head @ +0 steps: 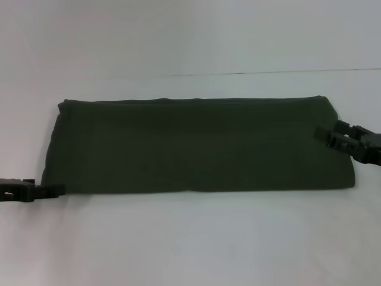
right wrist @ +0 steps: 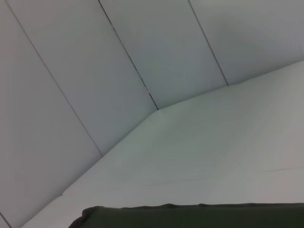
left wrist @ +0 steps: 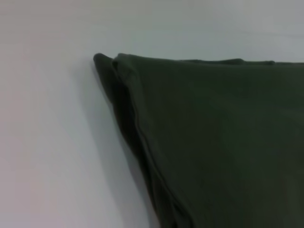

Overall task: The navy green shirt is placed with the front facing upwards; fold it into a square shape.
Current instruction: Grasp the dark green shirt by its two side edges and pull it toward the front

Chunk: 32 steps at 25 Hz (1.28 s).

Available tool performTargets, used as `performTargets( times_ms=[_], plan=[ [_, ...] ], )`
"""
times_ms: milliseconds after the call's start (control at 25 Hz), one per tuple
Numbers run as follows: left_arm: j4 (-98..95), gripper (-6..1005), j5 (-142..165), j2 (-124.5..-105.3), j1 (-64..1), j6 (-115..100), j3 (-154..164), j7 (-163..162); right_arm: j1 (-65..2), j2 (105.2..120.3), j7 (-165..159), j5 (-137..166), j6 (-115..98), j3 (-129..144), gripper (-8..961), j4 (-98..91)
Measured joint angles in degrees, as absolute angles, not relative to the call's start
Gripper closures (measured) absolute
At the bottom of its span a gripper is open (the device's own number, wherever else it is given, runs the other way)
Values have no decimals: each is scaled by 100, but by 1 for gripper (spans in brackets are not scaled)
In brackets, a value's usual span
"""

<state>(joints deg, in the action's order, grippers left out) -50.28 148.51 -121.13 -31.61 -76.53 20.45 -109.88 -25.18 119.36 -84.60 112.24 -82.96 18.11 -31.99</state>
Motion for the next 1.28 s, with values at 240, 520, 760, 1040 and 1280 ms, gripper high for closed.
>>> performTargets(
  times_ms=[240, 520, 760, 1040, 1280],
  plan=[
    [-5022, 132, 14855, -12141, -3179, -7655, 2135, -11015, -2531, 11936, -8465, 11224, -8250, 1810, 86, -3199],
    [-5009, 320, 14834, -12160, -3186, -7514, 2267, -10983, -2508, 11935, -8481, 11223, -8229, 1804, 87, -3199],
    [-5009, 451, 14850, -12172, -3213, -7432, 2481, -10974, -2413, 11923, -8544, 11195, -8218, 1742, 88, -3199],
    [-5010, 696, 14849, -12179, -3239, -7426, 2555, -10995, -2247, 11894, -8542, 11214, -7960, 1748, 87, -3200],
    [-5010, 925, 14847, -12182, -3251, -7417, 2574, -10995, -1982, 11898, -8431, 11242, -7541, 1764, 88, -3196]
  ],
)
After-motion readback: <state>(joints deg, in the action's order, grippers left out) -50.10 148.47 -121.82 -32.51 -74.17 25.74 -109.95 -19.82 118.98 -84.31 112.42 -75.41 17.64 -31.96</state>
